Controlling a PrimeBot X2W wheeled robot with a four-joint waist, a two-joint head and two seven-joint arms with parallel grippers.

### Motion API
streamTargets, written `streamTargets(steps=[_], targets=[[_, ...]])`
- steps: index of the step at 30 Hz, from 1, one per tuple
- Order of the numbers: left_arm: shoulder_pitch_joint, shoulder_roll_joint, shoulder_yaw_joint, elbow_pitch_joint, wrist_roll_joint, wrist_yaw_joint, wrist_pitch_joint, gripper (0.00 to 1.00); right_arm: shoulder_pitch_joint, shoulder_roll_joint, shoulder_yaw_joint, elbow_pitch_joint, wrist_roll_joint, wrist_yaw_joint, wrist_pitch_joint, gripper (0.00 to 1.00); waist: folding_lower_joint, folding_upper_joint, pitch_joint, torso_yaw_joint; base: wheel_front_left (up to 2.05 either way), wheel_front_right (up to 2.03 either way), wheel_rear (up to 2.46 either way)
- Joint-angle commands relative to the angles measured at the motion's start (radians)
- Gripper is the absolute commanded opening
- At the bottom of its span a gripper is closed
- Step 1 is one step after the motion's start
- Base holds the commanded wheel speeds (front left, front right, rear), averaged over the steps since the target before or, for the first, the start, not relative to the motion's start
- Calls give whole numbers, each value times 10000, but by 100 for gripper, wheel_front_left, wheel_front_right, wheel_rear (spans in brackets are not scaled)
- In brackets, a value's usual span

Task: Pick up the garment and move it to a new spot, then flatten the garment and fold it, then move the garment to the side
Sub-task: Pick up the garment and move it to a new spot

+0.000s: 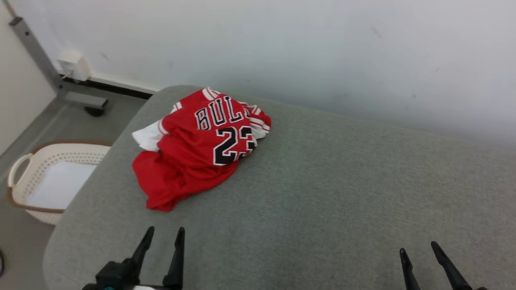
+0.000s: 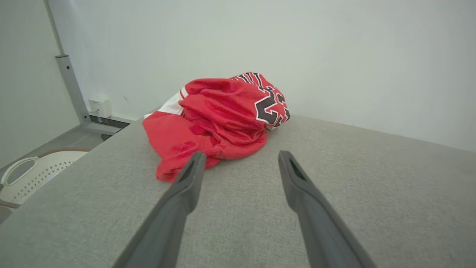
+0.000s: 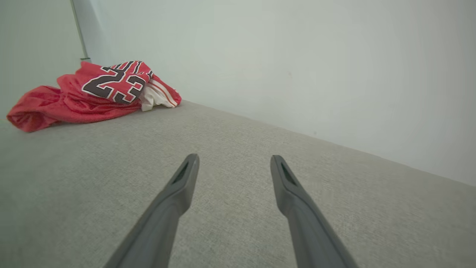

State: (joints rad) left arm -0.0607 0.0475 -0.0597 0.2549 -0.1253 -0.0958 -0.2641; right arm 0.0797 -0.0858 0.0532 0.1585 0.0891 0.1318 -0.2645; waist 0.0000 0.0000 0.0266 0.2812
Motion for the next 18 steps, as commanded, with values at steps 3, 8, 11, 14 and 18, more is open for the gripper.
streamTargets(steps=[3, 8, 11, 14, 18], targets=[[353, 51, 133, -24, -115, 85, -7, 100, -187, -92, 361, 137, 75, -21, 0, 100, 0, 0, -92, 1176, 0, 0, 0], [461, 49, 250, -120, -277, 92, -7, 100, -451, -270, 803, 222, 166, -22, 1, 100, 0, 0, 75, 1611, 0, 0, 0], [86, 45, 198, -190, -516, 27, -7, 100, -650, -419, 932, 207, 149, -22, 1, 100, 0, 0, 357, 1657, 0, 0, 0], [-566, 46, 124, -191, -778, -77, -7, 100, -926, -628, 1059, 136, 108, -22, 1, 100, 0, 0, 864, 1563, 0, 0, 0], [-2146, 45, -101, 329, -1305, -255, -7, 100, -1404, -1042, 1137, 32, -4, -22, 1, 100, 0, 0, 1826, 1355, 0, 0, 0]])
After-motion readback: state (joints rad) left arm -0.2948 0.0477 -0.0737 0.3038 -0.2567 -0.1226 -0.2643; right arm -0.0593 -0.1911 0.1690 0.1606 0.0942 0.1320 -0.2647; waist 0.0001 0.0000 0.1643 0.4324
